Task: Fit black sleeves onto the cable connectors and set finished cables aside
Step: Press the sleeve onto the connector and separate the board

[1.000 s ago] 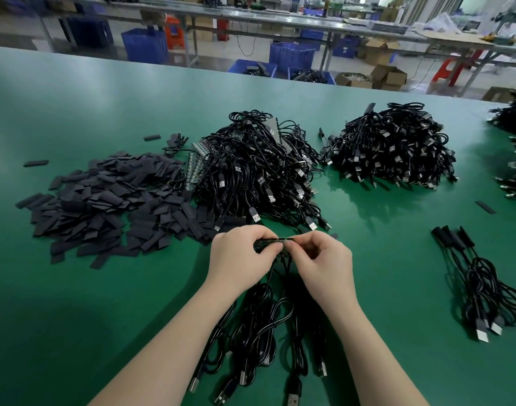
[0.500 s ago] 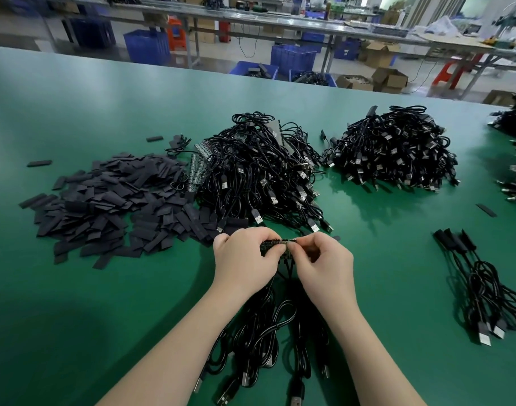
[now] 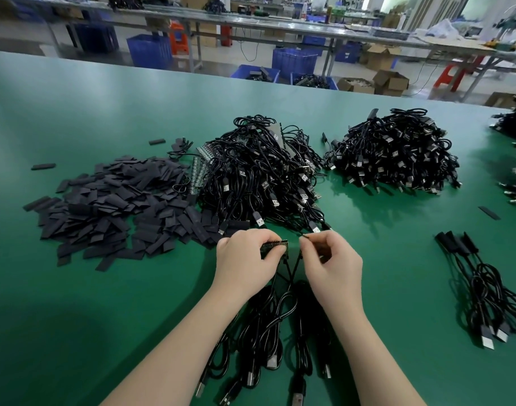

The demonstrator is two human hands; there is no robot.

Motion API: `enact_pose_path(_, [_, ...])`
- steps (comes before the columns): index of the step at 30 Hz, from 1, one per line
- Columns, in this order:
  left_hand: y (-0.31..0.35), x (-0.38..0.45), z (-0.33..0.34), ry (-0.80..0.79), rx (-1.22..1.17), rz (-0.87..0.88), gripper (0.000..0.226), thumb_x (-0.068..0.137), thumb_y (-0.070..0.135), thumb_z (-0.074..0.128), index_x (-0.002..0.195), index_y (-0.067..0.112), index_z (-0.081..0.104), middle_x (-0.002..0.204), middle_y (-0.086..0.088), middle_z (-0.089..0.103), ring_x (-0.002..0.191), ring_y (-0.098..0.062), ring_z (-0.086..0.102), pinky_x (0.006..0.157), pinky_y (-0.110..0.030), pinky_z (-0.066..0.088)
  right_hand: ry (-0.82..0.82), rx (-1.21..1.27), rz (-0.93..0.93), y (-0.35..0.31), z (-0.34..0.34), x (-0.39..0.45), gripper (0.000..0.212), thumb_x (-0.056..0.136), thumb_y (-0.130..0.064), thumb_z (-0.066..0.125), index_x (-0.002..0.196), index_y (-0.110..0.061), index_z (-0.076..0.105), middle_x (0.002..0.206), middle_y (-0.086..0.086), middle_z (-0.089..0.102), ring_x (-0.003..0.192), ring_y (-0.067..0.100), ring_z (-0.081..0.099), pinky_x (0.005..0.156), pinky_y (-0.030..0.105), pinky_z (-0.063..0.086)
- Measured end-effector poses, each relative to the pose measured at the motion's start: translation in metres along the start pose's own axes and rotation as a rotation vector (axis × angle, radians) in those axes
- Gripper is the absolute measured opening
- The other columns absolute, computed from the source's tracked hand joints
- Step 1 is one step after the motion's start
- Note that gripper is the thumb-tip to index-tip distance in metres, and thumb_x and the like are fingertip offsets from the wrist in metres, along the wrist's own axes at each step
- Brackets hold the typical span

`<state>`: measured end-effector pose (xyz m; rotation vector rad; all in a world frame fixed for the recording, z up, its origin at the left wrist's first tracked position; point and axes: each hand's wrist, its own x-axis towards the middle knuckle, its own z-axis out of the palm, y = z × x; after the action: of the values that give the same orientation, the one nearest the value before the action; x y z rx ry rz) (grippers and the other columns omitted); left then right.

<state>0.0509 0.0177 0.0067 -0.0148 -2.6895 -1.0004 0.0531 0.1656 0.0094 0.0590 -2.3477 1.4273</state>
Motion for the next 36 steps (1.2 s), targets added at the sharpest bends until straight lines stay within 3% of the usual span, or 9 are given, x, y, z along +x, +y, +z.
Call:
enact_pose_path(8, [-0.007,-0.001,0.004,-0.071,0.094,0.019,0.031,0.091,0.048,0.057,0.121,0.041,0.061,0.123,0.02,0.055,0.118,-0.006,0.048,0.094,-0.032,0.022,0.372,0.448,-0.024,-0.022,-0.019,0.002,0.016,0.101,-0.015,0.054,0.094,-0.029,0.054,0.085,-0.013,0.058,0.057,0.015,0.06,0.056,0.027,0.053])
enact_pose_path(12, [-0.002,0.001,-0.003,0.077,-0.073,-0.011,0.029,0.097,0.043,0.051,0.123,0.036,0.062,0.119,0.019,0.059,0.114,-0.007,0.053,0.102,-0.035,0.032,0.41,0.558,-0.107,-0.052,-0.028,0.009,0.015,0.102,-0.011,0.051,0.096,-0.024,0.051,0.09,-0.008,0.054,0.053,0.019,0.061,0.054,0.024,0.052])
enact_pose_path(17, [0.007,0.002,-0.021,0.459,-0.333,0.136,0.037,0.1,0.034,0.043,0.13,0.018,0.058,0.124,0.009,0.059,0.119,-0.011,0.054,0.101,-0.049,0.043,0.225,0.515,-0.184,-0.092,-0.032,0.023,0.012,0.097,-0.015,0.059,0.093,-0.026,0.058,0.084,-0.012,0.063,0.069,0.011,0.064,0.061,0.02,0.051])
enact_pose_path(19, [0.011,-0.001,-0.024,0.66,-0.294,0.329,0.037,0.1,0.028,0.042,0.131,0.012,0.055,0.128,0.001,0.056,0.123,-0.016,0.051,0.104,-0.046,0.042,0.089,0.554,-0.096,-0.104,-0.023,0.026,0.01,0.097,-0.014,0.061,0.091,-0.022,0.059,0.081,-0.009,0.064,0.071,0.012,0.065,0.061,0.022,0.053])
enact_pose_path(22, [0.019,-0.007,-0.024,0.805,-0.071,0.545,0.039,0.097,0.026,0.05,0.133,0.013,0.05,0.133,-0.006,0.049,0.124,-0.023,0.05,0.105,-0.041,0.037,-0.038,0.882,0.177,-0.113,-0.007,0.029,0.01,0.098,-0.01,0.06,0.09,-0.015,0.056,0.074,-0.004,0.063,0.067,0.017,0.07,0.06,0.024,0.056])
enact_pose_path(26, [0.023,-0.013,-0.017,0.66,0.183,0.471,0.056,0.087,0.023,0.061,0.14,0.019,0.045,0.139,-0.003,0.05,0.131,-0.023,0.045,0.106,-0.038,0.032,-0.138,1.007,0.469,-0.093,0.005,0.029,0.006,0.098,-0.01,0.058,0.095,-0.011,0.054,0.068,0.0,0.061,0.056,0.01,0.064,0.052,0.022,0.053])
enact_pose_path(31, [0.014,-0.008,-0.009,0.243,0.211,0.238,0.052,0.089,0.024,0.067,0.139,0.019,0.052,0.124,0.0,0.063,0.107,-0.022,0.063,0.087,-0.038,0.049,-0.206,0.39,0.47,-0.046,0.011,0.014,0.01,0.091,-0.013,0.068,0.089,-0.015,0.059,0.07,-0.003,0.066,0.069,0.014,0.059,0.072,0.033,0.049])
enact_pose_path(33, [0.008,-0.004,-0.007,0.076,0.176,0.138,0.041,0.098,0.031,0.055,0.138,0.027,0.052,0.124,0.005,0.062,0.108,-0.02,0.062,0.082,-0.035,0.05,-0.224,0.182,0.394,-0.039,0.007,0.011,0.007,0.091,-0.024,0.068,0.091,-0.023,0.061,0.08,-0.008,0.071,0.069,0.002,0.061,0.069,0.025,0.046])
enact_pose_path(36, [-0.001,-0.002,-0.003,0.033,0.218,0.087,0.031,0.101,0.037,0.047,0.13,0.033,0.056,0.118,0.009,0.061,0.099,-0.016,0.062,0.07,-0.032,0.051,-0.321,-0.222,0.304,-0.031,-0.001,0.004,0.01,0.095,-0.037,0.058,0.101,-0.029,0.053,0.09,-0.014,0.065,0.075,-0.002,0.058,0.065,0.026,0.041])
